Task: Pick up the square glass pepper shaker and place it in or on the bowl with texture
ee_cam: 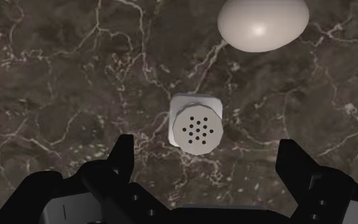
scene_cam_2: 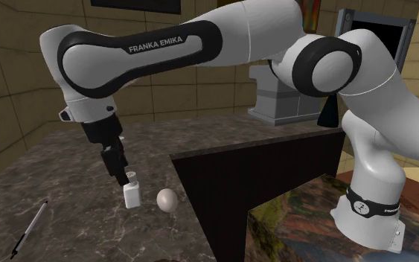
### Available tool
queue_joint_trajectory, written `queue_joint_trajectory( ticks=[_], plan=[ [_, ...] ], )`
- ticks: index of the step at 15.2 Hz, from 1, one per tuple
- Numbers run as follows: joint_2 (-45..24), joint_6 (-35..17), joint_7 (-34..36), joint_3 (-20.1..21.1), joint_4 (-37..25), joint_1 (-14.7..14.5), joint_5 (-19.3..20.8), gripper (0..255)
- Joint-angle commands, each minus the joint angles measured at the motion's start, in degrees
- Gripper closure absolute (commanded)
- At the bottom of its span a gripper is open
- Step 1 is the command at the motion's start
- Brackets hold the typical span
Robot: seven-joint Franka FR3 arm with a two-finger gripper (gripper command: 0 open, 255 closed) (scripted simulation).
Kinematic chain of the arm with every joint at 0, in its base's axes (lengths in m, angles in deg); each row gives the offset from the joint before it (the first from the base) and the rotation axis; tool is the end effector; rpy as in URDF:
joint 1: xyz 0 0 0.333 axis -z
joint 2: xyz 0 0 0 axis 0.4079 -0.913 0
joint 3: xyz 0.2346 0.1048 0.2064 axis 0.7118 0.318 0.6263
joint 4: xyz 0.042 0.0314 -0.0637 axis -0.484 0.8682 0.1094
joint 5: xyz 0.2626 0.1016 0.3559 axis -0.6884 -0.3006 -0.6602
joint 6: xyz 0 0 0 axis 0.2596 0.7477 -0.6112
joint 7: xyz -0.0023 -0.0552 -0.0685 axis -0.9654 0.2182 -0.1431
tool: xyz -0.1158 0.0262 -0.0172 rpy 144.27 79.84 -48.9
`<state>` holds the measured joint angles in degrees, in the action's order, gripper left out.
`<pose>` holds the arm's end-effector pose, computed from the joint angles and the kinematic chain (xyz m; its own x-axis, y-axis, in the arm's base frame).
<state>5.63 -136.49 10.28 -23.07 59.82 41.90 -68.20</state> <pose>0.7170 -0.3694 0.3616 0.9661 -0.1410 -0.2162 -0.1412 -0.9899 0.0144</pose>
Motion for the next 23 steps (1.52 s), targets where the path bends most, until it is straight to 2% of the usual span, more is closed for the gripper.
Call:
queue_joint_trajectory(
  ticks=[1, 8, 16, 17, 23],
  plan=[
    [-3.40, 0.83, -0.04, 0.29, -4.16, 0.92, -0.51, 0],
    [-1.56, -5.54, -0.26, 0.17, 4.14, 0.11, -0.38, 0],
    [-1.57, -5.52, -0.26, 0.17, 4.11, 0.11, -0.38, 0],
    [-1.57, -5.52, -0.26, 0.17, 4.11, 0.11, -0.38, 255],
    [-1.56, -5.52, -0.27, 0.17, 4.12, 0.11, -0.38, 255]
  ],
)
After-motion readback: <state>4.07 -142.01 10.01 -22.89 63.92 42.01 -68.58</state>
